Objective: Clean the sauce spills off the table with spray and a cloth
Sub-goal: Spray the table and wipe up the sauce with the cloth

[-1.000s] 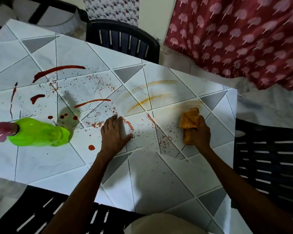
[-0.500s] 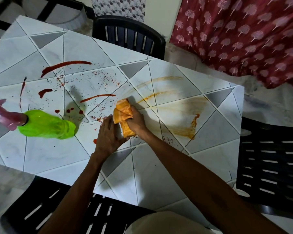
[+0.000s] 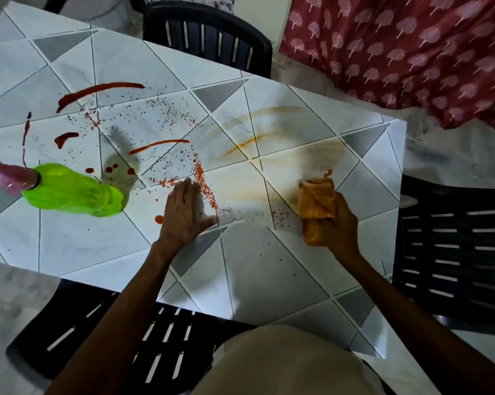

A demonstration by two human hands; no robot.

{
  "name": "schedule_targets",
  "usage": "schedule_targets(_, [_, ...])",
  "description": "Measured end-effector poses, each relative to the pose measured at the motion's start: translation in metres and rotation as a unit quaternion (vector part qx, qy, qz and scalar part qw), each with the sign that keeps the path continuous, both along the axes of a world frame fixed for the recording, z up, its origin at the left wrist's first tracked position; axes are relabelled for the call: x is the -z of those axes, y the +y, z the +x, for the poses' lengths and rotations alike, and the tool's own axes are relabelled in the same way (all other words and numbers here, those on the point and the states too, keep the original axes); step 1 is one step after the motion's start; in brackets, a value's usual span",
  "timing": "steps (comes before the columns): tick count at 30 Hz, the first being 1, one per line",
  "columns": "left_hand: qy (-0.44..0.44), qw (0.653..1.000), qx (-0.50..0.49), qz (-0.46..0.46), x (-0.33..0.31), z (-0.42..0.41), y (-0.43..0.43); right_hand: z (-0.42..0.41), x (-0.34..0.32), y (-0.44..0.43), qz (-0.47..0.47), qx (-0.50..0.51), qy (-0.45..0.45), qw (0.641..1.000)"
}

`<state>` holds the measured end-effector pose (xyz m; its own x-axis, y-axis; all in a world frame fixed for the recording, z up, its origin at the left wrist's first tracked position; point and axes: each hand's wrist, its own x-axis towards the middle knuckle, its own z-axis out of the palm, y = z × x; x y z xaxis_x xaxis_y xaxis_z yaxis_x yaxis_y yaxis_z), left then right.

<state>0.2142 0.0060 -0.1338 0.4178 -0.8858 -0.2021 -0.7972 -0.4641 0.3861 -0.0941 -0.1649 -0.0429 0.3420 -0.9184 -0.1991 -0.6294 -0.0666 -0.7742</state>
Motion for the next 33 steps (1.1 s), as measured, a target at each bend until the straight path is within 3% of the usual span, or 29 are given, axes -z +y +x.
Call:
schedule_targets(2, [0.002,1.0,0.002,0.005,0.003,0.001,0.003,-0.022,0.018,0.007,-0.022,0.018,0.05,0.998])
schedule_targets(6, [0.001,1.0,0.016,0.017,0.008,-0.002,0.011,-0.014,0.052,0.029,0.025,0.024,0.091,0.995])
schedule_targets(13, [-0.005,1.0,0.024,0.007,0.008,-0.002,0.016,0.129,0.054,0.069,0.115,0.018,-0.059,0.991])
schedule_targets(20, [-0.02,0.999,0.028,0.009,0.01,0.009,0.02,0.225,0.053,0.077,0.219,-0.08,-0.07,0.97])
schedule_targets(25, [-0.037,0.998,0.037,0.019,0.01,0.01,0.023,0.178,0.032,0.061,0.189,-0.067,-0.097,0.975])
schedule_targets(33, [-0.026,0.999,0.031,-0.025,-0.005,-0.042,0.017,-0.011,-0.012,0.04,0.119,0.044,-0.164,0.978])
